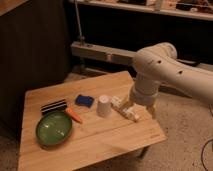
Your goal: Move the arm in a circular motion
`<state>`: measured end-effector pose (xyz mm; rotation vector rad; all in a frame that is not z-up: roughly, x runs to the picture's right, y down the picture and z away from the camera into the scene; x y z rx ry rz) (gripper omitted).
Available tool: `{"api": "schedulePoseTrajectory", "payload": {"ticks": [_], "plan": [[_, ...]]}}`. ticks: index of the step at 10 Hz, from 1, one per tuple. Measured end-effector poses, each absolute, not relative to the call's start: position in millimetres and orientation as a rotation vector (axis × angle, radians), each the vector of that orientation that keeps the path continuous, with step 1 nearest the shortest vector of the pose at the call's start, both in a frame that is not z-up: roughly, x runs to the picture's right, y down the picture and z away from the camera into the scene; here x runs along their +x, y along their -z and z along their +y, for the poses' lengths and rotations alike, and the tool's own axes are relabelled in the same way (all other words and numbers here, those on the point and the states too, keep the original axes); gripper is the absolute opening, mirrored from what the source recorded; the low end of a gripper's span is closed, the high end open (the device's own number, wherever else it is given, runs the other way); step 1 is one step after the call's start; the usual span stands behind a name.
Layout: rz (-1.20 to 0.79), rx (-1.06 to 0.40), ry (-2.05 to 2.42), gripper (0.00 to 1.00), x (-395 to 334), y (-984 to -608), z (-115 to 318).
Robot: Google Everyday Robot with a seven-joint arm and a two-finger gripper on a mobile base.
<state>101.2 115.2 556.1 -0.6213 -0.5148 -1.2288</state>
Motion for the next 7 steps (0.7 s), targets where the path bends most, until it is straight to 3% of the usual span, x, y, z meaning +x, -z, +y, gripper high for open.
{"api": "schedulePoseTrajectory", "payload": {"ticks": [3,7], "plan": [[-0.557,-0.611,1.299,0.8,47.1,-509.0,137.3],[-0.677,-0.458,1.479,0.8,-40.2,-510.4,112.1]]}}
